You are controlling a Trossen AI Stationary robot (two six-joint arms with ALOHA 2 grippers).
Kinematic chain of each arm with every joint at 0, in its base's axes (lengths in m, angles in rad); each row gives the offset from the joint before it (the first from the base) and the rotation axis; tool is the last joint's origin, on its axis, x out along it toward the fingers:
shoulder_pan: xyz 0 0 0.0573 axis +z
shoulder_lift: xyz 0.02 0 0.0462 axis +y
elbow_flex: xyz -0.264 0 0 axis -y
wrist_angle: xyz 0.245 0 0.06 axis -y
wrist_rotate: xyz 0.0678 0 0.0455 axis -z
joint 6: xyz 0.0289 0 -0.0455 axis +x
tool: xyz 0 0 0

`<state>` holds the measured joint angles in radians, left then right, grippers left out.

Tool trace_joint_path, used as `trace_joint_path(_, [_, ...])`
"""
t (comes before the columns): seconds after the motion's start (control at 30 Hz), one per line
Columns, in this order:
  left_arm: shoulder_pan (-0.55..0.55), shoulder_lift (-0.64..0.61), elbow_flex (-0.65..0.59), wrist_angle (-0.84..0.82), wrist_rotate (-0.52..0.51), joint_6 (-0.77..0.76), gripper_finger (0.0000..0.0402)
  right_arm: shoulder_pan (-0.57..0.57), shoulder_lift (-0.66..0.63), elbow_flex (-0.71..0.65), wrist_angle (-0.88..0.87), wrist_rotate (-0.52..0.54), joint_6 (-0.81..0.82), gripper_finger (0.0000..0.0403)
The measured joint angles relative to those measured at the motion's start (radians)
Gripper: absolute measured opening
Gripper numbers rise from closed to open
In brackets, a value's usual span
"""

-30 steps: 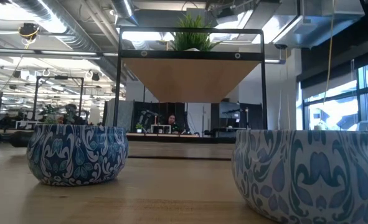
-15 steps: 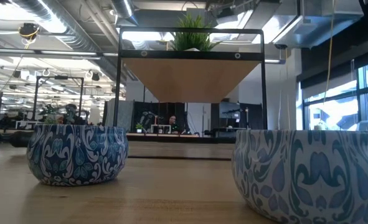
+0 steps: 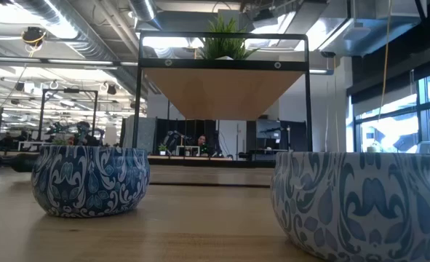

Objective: Pick & Place candle stick holders
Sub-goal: Put the middle candle holder on the shelf

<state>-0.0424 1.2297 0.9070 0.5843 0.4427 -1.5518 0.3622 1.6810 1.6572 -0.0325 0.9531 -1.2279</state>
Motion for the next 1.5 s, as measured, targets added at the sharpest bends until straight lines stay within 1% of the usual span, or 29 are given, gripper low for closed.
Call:
trace_joint_path(0.17, [0.045,0.001,-0.002,0.007,-0.023,0.073,0.0012,0.003,-0.002,0.0,0.036,0.091,0.151,0.0243])
trace_joint_path(0.3, [0.106,0.006,-0.006,0.057,-0.055,0.12,0.0011,0.012,-0.012,0.005,0.059,0.151,0.282,0.0282])
trace_joint_path(0.4, [0.154,0.005,-0.006,0.087,-0.06,0.168,0.0011,0.021,-0.014,0.005,0.044,0.161,0.371,0.0295])
trace_joint_path(0.57, [0.235,0.003,-0.005,0.12,-0.061,0.219,0.0011,0.042,-0.027,0.005,0.031,0.162,0.519,0.0297])
trace_joint_path(0.7, [0.307,-0.005,-0.005,0.129,-0.062,0.262,0.0011,0.053,-0.066,0.004,-0.029,0.144,0.726,0.0298])
trace_joint_path(0.77, [0.344,-0.007,-0.005,0.13,-0.064,0.284,0.0011,0.053,-0.097,0.004,-0.087,0.108,0.896,0.0298])
trace_joint_path(0.83, [0.377,-0.008,-0.005,0.128,-0.067,0.299,0.0011,0.048,-0.138,0.004,-0.174,0.036,1.099,0.0298])
trace_joint_path(0.93, [0.419,-0.011,-0.005,0.124,-0.074,0.337,0.0011,0.016,-0.195,0.004,-0.296,-0.148,1.413,0.0298])
trace_joint_path(1.0, [0.439,-0.011,-0.005,0.122,-0.095,0.366,0.0011,-0.012,-0.224,0.004,-0.369,-0.263,1.561,0.0298])
trace_joint_path(1.1, [0.471,-0.011,-0.005,0.122,-0.136,0.429,0.0011,-0.036,-0.254,0.003,-0.464,-0.36,1.687,0.0298])
trace_joint_path(1.23, [0.521,-0.011,-0.004,0.122,-0.183,0.507,0.001,-0.036,-0.282,0.003,-0.55,-0.416,1.779,0.0298])
trace_joint_path(1.4, [0.603,-0.011,-0.002,0.085,-0.171,0.591,0.001,-0.043,-0.311,0.002,-0.635,-0.516,1.967,0.0298])
trace_joint_path(1.5, [0.666,-0.011,-0.002,0.028,-0.12,0.645,0.001,-0.054,-0.316,0.002,-0.693,-0.575,2.085,0.0298])
